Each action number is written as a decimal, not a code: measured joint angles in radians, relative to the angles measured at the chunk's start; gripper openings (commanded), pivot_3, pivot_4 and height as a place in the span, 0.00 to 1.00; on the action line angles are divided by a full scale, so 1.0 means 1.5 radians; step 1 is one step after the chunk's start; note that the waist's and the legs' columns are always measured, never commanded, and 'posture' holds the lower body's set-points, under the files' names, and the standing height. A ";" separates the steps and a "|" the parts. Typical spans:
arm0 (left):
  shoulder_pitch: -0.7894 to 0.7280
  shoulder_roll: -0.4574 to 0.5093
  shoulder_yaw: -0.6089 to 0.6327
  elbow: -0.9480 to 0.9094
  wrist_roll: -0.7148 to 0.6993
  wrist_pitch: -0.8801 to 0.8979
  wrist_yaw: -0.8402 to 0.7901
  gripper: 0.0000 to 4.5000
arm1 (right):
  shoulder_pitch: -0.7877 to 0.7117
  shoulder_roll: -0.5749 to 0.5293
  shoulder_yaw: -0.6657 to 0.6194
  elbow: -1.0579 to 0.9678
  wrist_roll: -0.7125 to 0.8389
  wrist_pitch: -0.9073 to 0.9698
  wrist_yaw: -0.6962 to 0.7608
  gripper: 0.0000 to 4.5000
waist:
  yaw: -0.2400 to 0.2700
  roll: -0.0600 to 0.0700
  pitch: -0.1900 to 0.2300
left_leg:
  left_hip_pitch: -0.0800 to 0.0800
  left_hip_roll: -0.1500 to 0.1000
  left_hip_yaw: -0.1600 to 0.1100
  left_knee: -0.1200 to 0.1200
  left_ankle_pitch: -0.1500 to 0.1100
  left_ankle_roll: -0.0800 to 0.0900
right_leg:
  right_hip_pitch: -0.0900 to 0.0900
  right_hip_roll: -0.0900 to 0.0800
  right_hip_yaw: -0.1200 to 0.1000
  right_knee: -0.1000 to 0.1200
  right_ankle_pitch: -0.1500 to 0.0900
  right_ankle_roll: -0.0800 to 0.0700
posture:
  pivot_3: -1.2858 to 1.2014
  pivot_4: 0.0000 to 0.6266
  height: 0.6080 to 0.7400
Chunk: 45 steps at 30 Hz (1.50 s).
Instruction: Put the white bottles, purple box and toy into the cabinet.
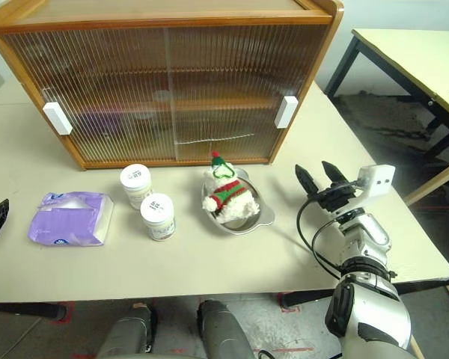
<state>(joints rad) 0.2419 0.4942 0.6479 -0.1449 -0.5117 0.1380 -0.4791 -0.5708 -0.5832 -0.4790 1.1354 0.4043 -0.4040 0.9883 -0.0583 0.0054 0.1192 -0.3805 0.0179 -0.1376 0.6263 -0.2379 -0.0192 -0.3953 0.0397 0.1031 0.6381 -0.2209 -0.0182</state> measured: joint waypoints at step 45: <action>-0.033 0.005 -0.023 -0.087 -0.055 -0.009 -0.018 0.00 | 0.116 -0.036 0.106 -0.608 0.189 0.471 0.308 1.00 | -0.031 -0.004 0.008 | 0.001 0.001 0.007 0.010 -0.002 0.002 | 0.001 0.011 0.011 0.000 -0.004 0.008 | 0.45 0.25 1.00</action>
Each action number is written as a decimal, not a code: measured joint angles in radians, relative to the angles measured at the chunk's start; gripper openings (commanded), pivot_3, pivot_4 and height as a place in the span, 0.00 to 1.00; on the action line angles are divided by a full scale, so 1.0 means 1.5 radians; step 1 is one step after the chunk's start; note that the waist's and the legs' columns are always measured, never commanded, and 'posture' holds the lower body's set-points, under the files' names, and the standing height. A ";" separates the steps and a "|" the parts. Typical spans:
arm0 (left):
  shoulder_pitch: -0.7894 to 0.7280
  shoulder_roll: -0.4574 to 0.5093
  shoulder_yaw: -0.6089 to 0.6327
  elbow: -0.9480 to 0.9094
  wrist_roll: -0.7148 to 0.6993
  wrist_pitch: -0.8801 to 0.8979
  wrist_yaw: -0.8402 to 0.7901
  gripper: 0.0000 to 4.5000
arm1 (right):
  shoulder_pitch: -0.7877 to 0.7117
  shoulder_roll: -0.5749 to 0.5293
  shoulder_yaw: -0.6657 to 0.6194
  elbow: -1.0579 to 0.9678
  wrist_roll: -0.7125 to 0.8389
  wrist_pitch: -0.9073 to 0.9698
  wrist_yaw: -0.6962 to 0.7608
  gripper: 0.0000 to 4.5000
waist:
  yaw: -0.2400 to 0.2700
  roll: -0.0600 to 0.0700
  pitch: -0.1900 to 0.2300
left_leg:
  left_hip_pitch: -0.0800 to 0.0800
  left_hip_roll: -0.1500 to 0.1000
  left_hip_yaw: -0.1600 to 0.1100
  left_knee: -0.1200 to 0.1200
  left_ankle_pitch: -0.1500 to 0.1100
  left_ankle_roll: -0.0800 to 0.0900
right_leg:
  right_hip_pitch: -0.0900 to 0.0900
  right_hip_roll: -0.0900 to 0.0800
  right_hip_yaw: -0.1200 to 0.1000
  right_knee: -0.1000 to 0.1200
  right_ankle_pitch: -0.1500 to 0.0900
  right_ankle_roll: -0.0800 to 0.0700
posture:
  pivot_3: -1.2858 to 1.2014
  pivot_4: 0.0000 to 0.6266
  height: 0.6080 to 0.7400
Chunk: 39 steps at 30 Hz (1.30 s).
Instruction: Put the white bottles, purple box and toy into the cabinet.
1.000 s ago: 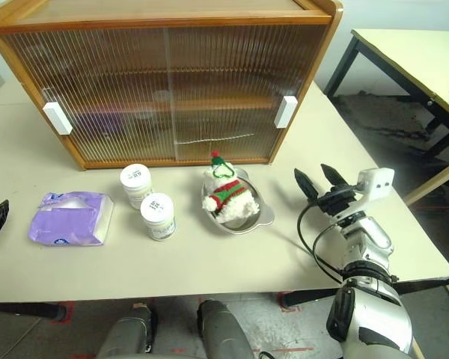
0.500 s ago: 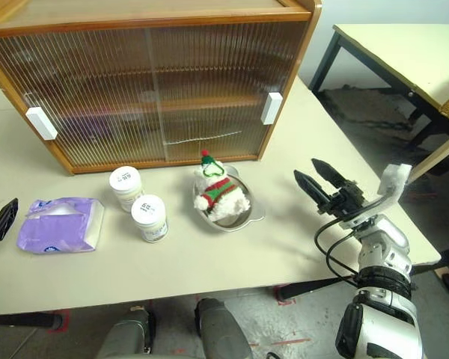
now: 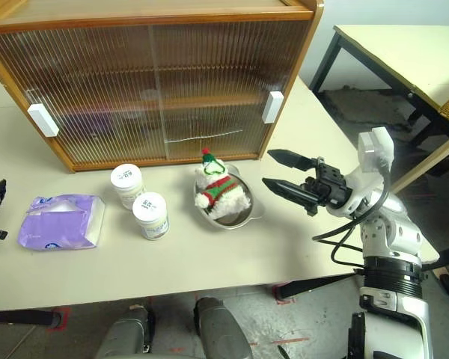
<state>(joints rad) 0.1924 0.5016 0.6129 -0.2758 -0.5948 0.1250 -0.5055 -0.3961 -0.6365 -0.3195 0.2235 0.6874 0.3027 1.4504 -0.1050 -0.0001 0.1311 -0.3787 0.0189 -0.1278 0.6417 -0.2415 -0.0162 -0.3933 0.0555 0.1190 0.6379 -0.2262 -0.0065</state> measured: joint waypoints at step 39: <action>-0.283 0.077 -0.100 0.170 0.138 0.023 0.027 0.00 | 0.016 0.088 0.129 -0.147 0.001 0.020 -0.138 1.00 | 0.010 -0.006 -0.016 | -0.002 -0.006 0.000 0.014 -0.002 0.006 | 0.002 0.000 0.002 -0.001 0.013 -0.001 | 0.46 0.12 1.00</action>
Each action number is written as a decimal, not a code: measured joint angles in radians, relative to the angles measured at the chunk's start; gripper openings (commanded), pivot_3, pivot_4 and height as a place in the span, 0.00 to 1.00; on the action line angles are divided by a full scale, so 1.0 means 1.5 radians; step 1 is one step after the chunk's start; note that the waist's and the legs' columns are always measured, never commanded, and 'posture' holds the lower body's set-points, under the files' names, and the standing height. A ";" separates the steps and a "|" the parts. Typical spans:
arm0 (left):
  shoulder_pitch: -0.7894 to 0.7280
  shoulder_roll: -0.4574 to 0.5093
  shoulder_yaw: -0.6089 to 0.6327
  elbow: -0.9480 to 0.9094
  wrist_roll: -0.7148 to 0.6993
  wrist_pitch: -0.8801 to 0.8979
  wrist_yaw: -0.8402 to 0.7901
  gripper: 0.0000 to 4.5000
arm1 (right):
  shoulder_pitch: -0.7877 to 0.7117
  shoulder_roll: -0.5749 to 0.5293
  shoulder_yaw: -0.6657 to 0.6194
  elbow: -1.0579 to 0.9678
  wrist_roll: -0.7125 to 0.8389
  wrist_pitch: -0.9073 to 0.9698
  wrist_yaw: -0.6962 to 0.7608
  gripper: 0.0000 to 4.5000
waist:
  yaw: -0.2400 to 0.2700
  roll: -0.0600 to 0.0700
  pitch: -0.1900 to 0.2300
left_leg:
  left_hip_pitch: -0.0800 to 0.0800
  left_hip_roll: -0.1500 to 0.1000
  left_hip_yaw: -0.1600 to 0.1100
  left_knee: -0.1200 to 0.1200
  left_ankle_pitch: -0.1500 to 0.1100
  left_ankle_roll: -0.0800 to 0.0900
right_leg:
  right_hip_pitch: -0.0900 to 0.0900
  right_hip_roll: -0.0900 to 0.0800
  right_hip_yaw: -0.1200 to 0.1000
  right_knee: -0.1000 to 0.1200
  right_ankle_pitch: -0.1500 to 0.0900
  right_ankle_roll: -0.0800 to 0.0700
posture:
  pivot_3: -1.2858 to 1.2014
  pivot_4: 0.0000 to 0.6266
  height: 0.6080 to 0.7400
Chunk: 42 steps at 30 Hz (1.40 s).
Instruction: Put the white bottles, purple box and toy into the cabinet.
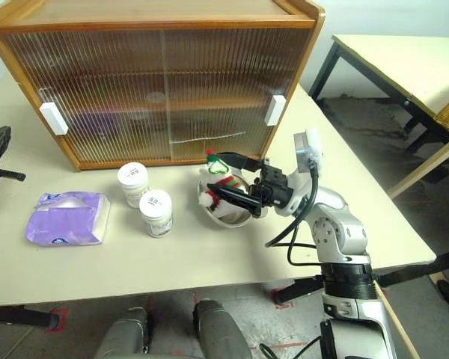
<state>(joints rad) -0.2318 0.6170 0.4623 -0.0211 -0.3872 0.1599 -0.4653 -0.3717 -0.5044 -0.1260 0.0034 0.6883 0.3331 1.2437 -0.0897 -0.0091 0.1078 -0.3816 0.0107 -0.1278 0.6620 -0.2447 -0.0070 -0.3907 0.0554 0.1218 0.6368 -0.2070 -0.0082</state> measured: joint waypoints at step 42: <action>-0.197 -0.078 -0.172 0.185 0.046 -0.053 -0.098 0.00 | 0.001 0.006 0.015 -0.022 -0.001 0.001 -0.044 1.00 | 0.001 0.001 -0.004 | -0.003 -0.003 0.000 0.001 0.002 0.002 | 0.000 0.000 0.000 -0.003 0.001 0.007 | 0.44 0.13 1.00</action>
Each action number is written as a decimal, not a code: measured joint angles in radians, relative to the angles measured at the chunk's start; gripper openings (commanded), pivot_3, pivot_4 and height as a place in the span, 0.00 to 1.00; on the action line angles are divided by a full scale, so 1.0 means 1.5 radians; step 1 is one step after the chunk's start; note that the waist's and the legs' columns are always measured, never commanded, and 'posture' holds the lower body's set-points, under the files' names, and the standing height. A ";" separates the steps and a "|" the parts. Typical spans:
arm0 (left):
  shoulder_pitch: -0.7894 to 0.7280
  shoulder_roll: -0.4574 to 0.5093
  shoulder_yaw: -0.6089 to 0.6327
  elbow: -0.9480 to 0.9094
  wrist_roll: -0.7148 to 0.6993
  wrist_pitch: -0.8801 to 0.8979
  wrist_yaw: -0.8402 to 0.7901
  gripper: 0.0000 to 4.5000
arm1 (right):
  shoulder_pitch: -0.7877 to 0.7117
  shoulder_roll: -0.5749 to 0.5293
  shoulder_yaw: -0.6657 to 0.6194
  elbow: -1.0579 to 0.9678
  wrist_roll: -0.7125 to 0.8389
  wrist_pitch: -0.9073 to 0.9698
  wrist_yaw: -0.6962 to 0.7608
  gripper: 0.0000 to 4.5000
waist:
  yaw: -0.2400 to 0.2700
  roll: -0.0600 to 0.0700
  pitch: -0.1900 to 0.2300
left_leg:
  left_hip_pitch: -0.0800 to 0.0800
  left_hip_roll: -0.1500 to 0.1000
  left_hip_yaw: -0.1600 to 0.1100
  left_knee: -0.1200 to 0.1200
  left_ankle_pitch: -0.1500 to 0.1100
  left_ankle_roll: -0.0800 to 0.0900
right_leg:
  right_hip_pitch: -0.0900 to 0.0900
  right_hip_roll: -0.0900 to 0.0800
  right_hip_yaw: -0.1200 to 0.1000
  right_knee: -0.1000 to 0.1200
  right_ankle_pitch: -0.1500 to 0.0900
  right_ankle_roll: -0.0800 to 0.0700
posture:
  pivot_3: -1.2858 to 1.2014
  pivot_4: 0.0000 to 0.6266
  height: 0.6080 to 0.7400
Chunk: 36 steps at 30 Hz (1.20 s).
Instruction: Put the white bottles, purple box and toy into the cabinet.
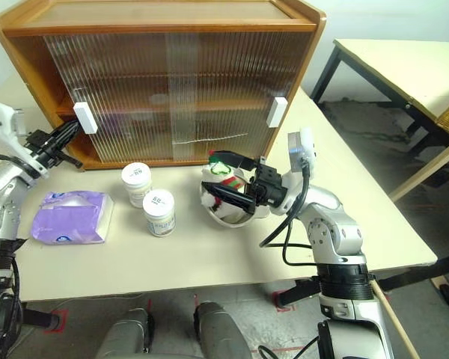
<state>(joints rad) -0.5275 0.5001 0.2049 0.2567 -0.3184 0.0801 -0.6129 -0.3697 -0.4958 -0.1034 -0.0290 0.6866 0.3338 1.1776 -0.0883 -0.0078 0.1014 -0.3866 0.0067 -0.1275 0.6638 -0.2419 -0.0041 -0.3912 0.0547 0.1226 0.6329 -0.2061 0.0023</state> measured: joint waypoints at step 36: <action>0.047 -0.019 -0.022 -0.204 -0.023 0.134 0.009 0.29 | -0.017 0.009 0.016 0.016 -0.010 -0.003 -0.015 1.00 | -0.023 0.000 0.000 | 0.000 -0.002 0.006 0.001 0.001 0.001 | 0.002 0.003 0.000 -0.001 0.000 0.008 | 0.47 0.16 1.00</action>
<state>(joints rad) -0.4571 0.4710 0.1721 -0.0495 -0.3527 0.2818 -0.5987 -0.3951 -0.4827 -0.0795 -0.0052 0.6711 0.3298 1.1550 -0.1232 -0.0074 0.1013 -0.3860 0.0038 -0.1182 0.6656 -0.2409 -0.0021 -0.3885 0.0590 0.1225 0.6307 -0.2066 0.0141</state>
